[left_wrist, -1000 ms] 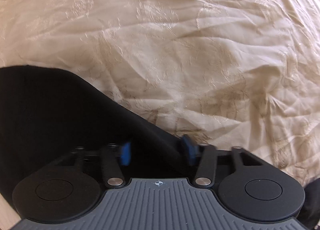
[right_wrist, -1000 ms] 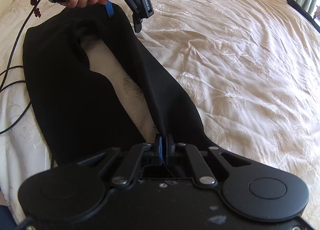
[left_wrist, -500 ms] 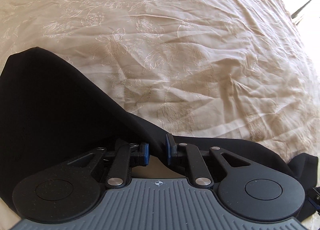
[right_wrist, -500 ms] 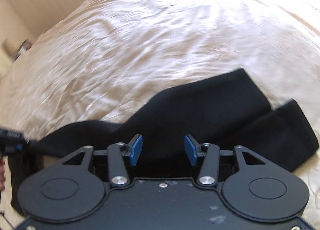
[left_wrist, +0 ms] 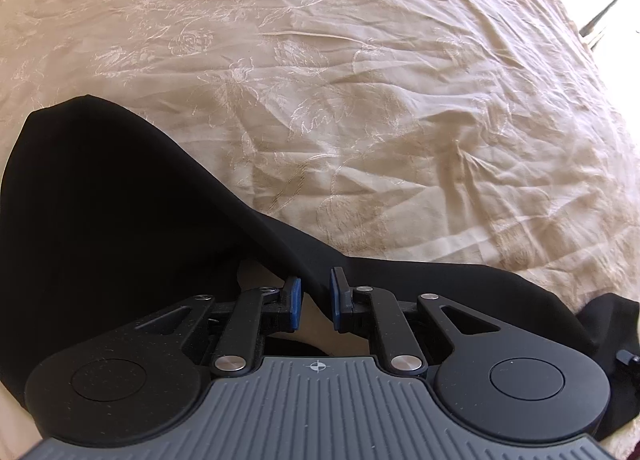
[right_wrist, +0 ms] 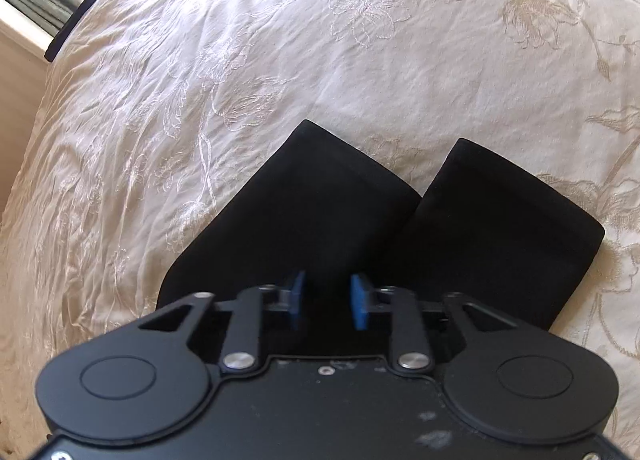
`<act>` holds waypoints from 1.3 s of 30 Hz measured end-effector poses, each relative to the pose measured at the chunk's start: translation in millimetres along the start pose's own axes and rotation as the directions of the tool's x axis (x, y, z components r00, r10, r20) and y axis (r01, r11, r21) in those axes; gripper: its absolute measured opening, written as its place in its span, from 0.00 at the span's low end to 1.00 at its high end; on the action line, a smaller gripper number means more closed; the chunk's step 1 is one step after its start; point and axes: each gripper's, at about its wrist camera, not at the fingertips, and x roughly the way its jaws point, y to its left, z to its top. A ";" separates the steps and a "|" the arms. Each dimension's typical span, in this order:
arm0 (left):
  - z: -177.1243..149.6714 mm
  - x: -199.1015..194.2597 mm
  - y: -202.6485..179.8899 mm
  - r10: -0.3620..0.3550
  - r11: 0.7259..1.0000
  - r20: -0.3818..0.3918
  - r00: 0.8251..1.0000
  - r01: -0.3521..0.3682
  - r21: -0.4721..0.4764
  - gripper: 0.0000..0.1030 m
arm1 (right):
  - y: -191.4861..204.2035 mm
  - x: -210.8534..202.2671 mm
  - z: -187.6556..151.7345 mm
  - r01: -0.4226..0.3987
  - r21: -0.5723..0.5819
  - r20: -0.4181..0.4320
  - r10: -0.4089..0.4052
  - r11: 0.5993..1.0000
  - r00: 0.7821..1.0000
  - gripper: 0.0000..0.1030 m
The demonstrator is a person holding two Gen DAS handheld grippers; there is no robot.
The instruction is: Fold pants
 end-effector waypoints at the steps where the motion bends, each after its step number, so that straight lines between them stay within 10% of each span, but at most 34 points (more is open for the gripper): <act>1: 1.1 -1.9 -1.8 -0.001 1.000 0.009 1.000 0.001 0.009 0.10 | 6.9 -3.3 1.3 -0.007 -0.026 0.020 0.008 1.000 1.000 0.04; 10: -17.4 -54.7 -11.9 -0.021 0.997 0.108 0.994 0.013 0.076 0.10 | 19.7 -82.6 -2.9 -0.024 -0.180 0.248 0.069 0.983 0.966 0.04; 29: -121.1 -48.8 -9.0 -0.046 0.982 -0.125 0.991 0.068 0.177 0.11 | -51.1 -48.1 -42.2 0.225 -0.187 0.154 -0.198 0.956 0.968 0.11; 39: -130.2 -71.8 15.6 0.066 0.965 -0.105 0.992 -0.037 0.260 0.11 | -10.2 -85.2 -62.7 0.235 -0.298 0.328 -0.132 0.925 0.935 0.29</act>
